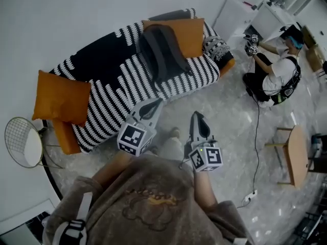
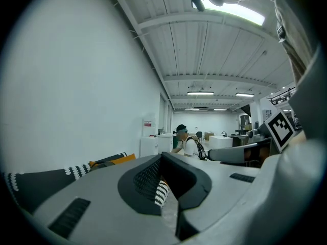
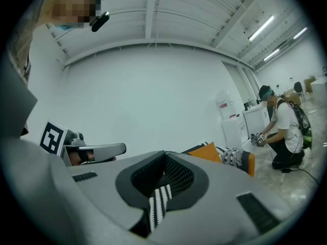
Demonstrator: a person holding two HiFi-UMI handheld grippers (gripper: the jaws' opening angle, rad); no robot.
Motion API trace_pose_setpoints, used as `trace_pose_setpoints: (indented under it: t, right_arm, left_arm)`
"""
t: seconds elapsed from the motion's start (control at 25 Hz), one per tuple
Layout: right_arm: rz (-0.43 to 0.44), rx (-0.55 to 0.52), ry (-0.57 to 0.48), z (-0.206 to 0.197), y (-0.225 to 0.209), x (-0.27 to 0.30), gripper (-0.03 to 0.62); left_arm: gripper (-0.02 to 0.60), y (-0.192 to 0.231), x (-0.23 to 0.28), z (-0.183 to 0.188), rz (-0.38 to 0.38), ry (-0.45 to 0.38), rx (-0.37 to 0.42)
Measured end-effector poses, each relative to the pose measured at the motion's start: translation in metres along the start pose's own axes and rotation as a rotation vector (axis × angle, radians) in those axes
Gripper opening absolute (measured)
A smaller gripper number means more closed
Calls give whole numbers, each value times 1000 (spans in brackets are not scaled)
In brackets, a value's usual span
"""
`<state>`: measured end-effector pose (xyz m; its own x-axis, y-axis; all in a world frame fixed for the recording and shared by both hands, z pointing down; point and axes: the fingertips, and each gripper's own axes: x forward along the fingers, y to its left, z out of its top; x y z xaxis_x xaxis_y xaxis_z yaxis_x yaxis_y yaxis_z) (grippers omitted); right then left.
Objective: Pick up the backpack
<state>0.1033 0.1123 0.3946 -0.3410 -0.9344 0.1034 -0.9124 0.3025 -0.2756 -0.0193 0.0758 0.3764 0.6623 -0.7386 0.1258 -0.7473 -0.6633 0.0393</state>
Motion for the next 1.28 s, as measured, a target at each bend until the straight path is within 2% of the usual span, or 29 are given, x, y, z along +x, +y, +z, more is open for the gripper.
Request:
trace_pose_setpoints:
  t: [0.4,0.72,1.08,1.28]
  right_arm:
    - [89,-15,25,10,-34,98,0]
    - [143,-26,70,32,-85,182,0]
    - [287,-38,118,53,-139,275,0]
    - [331,-47,122,61,-154,322,0]
  left_arm:
    - [0,55,72,0,59,1,-7]
    - [0,98,156,10,91,-2,-42]
    - [0,137,244,23,184,-35,-74]
    - [0,160,277,28,239,-38,-74]
